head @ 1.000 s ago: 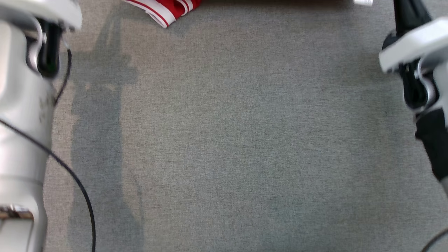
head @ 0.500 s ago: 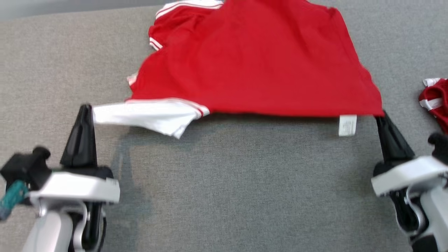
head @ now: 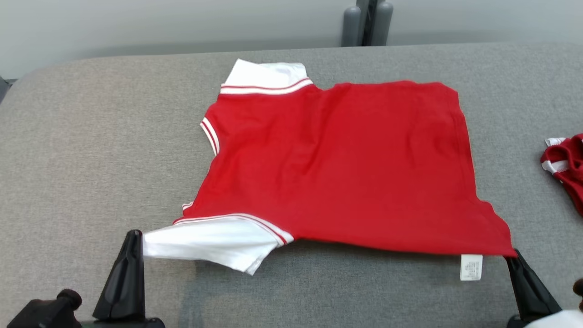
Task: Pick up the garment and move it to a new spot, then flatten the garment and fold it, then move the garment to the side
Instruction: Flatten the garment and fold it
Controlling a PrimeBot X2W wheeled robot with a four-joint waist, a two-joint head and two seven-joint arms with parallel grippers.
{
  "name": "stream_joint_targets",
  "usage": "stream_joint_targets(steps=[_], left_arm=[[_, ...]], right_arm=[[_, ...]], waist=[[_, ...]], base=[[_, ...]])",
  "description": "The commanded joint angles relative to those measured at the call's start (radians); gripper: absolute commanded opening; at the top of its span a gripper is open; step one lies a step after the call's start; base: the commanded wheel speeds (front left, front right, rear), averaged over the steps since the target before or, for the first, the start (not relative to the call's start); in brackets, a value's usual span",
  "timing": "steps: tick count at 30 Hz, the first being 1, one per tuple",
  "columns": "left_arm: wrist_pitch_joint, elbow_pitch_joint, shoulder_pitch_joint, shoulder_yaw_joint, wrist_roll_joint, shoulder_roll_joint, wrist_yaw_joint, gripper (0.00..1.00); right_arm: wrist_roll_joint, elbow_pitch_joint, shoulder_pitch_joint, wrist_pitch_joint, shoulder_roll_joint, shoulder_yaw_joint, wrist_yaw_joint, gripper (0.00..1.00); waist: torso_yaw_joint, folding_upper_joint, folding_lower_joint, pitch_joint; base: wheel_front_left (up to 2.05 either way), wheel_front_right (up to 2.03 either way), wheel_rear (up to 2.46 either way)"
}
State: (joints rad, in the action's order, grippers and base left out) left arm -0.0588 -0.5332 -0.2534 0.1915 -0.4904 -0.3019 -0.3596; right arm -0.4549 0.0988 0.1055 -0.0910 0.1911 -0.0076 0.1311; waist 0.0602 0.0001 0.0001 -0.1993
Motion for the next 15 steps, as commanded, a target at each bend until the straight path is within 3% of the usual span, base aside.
stream_joint_targets(steps=[1,9,15], left_arm=[[-0.013,-0.031,-0.025,0.003,0.011,-0.006,-0.015,0.00],[-0.069,-0.123,-0.093,0.012,0.018,-0.025,-0.045,0.00],[-0.088,-0.119,-0.084,0.010,0.015,-0.035,-0.044,0.00]], right_arm=[[0.024,-0.047,0.051,0.039,-0.014,-0.037,-0.001,0.00],[0.096,-0.243,0.213,0.222,-0.090,-0.136,-0.001,0.00],[0.115,-0.291,0.219,0.289,-0.112,-0.141,-0.001,0.00]], waist=[[0.015,-0.0001,-0.0001,0.020],[0.019,-0.0001,-0.0001,0.048],[0.010,-0.0001,-0.0001,0.042]], base=[[0.00,0.00,0.00],[0.00,0.00,0.00],[0.00,0.00,0.00]])
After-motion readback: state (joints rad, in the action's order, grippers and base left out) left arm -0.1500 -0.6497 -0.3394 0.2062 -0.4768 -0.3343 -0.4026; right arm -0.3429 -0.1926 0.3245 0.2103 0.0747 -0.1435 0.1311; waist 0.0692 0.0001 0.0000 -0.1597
